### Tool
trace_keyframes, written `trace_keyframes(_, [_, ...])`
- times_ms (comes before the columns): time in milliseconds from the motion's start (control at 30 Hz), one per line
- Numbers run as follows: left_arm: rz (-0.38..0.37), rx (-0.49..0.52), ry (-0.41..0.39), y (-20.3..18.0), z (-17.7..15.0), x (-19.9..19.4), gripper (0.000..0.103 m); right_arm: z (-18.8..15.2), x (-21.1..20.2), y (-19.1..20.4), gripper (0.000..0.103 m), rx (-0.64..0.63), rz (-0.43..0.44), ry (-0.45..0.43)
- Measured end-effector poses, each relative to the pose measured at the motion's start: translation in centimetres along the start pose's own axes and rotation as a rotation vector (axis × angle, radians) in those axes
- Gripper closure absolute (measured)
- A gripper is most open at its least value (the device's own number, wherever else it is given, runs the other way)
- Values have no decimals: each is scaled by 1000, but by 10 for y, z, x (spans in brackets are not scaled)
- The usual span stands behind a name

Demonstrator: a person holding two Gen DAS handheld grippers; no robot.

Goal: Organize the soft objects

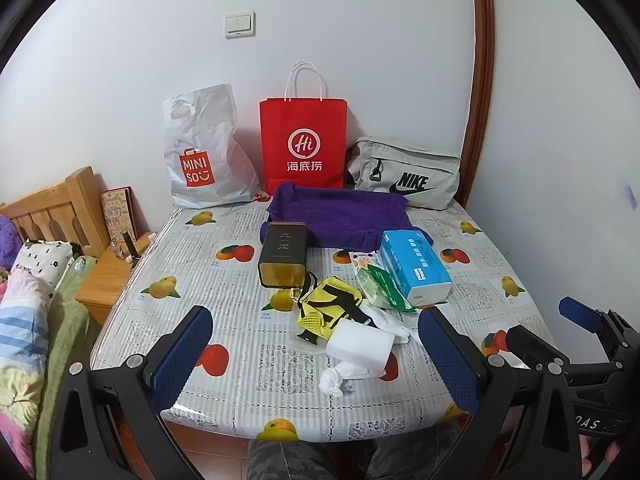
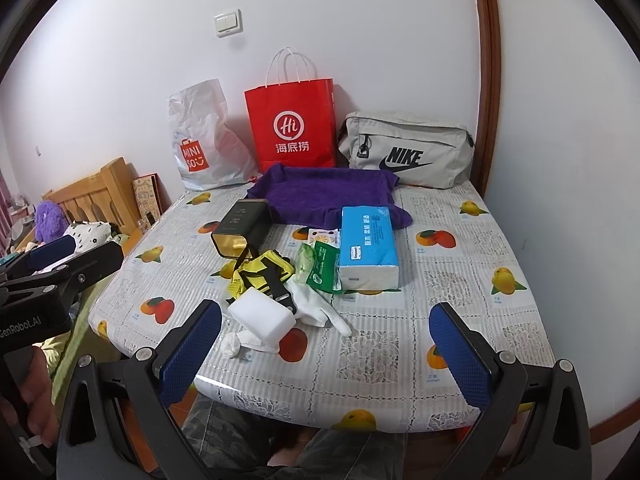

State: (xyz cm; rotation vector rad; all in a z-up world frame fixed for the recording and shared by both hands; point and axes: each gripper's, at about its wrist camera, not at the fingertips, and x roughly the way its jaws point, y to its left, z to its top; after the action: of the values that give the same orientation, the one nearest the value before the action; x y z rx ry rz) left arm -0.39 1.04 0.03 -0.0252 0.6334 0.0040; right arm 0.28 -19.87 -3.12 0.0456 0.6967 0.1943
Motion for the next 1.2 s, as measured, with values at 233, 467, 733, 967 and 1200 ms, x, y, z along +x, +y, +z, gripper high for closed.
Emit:
trace_keyframes(233, [-7, 0, 0, 2, 2, -1, 0, 0, -1, 1, 0, -2, 0, -1])
trace_keyframes(467, [-6, -4, -3, 3, 2, -1, 0, 2, -3, 5, 0, -10, -2, -2])
trace_keyframes(733, [-6, -7, -3, 5, 1, -3, 0, 2, -5, 4, 0, -5, -1, -8])
trace_keyframes(967, [-11, -10, -3, 5, 2, -3, 0, 2, -6, 3, 0, -4, -3, -8])
trace_keyframes(1200, [-11, -13, -1, 7, 0, -2, 0, 2, -6, 3, 0, -6, -6, -9])
